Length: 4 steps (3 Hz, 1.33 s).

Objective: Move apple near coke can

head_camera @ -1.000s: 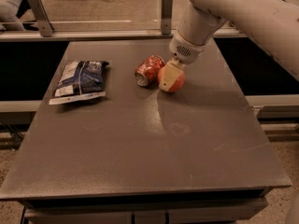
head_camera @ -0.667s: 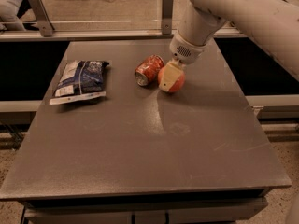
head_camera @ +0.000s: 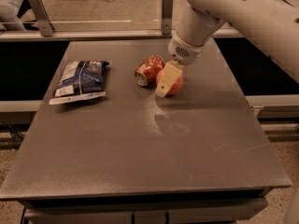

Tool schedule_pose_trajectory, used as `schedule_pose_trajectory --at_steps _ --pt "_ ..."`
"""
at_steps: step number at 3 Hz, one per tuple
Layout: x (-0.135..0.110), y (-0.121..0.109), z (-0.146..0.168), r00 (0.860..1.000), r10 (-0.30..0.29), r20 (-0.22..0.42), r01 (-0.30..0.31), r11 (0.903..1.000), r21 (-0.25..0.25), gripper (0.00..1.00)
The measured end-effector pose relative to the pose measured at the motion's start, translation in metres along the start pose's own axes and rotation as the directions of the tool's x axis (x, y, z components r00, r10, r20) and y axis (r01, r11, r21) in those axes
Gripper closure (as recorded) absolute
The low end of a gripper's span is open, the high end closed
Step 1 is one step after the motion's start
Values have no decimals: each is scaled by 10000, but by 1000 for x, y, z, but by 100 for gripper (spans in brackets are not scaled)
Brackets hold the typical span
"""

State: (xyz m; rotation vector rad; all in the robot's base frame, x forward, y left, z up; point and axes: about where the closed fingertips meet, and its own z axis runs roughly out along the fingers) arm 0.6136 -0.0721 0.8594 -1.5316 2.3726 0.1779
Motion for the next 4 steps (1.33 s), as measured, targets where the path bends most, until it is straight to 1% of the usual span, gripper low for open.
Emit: schedule_pose_trajectory --at_steps 1,2,3,4 --pt "0 0 0 10000 0 0 0 10000 -1 0" --pt "12 -8 -16 9982 -347 487 340 9993 152 0" --pt "43 -19 -48 9855 -971 1389 866 9931 793 0" --pt "53 -21 -50 9839 -1166 1354 1054 9906 872 0"
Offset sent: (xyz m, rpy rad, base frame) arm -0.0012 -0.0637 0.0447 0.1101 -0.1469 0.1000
